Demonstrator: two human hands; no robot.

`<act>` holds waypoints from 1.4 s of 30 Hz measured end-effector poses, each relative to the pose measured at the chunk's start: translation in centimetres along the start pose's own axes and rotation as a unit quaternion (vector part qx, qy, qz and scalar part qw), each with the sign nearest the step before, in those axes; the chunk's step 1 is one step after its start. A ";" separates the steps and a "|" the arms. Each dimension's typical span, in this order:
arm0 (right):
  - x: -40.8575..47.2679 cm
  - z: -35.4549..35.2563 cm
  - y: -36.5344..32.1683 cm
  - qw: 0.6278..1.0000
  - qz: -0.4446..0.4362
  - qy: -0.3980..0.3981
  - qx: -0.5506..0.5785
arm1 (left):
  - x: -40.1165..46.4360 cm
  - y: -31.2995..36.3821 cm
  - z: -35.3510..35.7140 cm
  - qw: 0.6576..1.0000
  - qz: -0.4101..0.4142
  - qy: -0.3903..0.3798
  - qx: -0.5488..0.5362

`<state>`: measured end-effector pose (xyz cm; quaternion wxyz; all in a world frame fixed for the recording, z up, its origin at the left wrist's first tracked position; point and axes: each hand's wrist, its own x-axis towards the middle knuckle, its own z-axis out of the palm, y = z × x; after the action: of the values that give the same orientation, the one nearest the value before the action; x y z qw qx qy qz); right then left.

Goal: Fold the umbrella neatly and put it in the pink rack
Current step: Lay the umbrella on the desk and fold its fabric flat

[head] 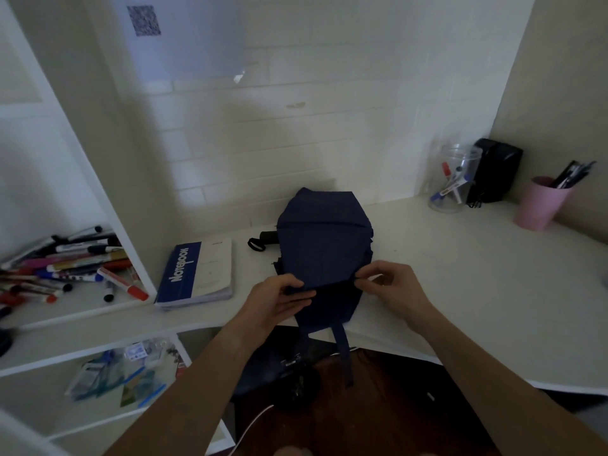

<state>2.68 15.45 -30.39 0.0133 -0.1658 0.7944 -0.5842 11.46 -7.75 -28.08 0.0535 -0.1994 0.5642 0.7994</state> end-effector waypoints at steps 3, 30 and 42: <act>-0.7 -1.2 0.0 0.999 -0.021 -0.046 -0.011 | 0.0 -0.3 -0.2 1.000 0.015 0.000 0.004; -2.7 3.7 -1.0 0.945 0.102 0.042 -0.308 | 1.1 -4.3 -3.6 0.654 0.466 0.129 0.582; 1.1 2.6 1.0 0.839 -0.217 -0.143 -0.479 | 3.4 -2.9 -5.1 0.537 0.353 -0.076 0.762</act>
<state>1.96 12.95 -31.93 -0.0815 -0.4012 0.9080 -0.0891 10.51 -11.88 -33.35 -0.0586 0.1935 0.9788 0.0333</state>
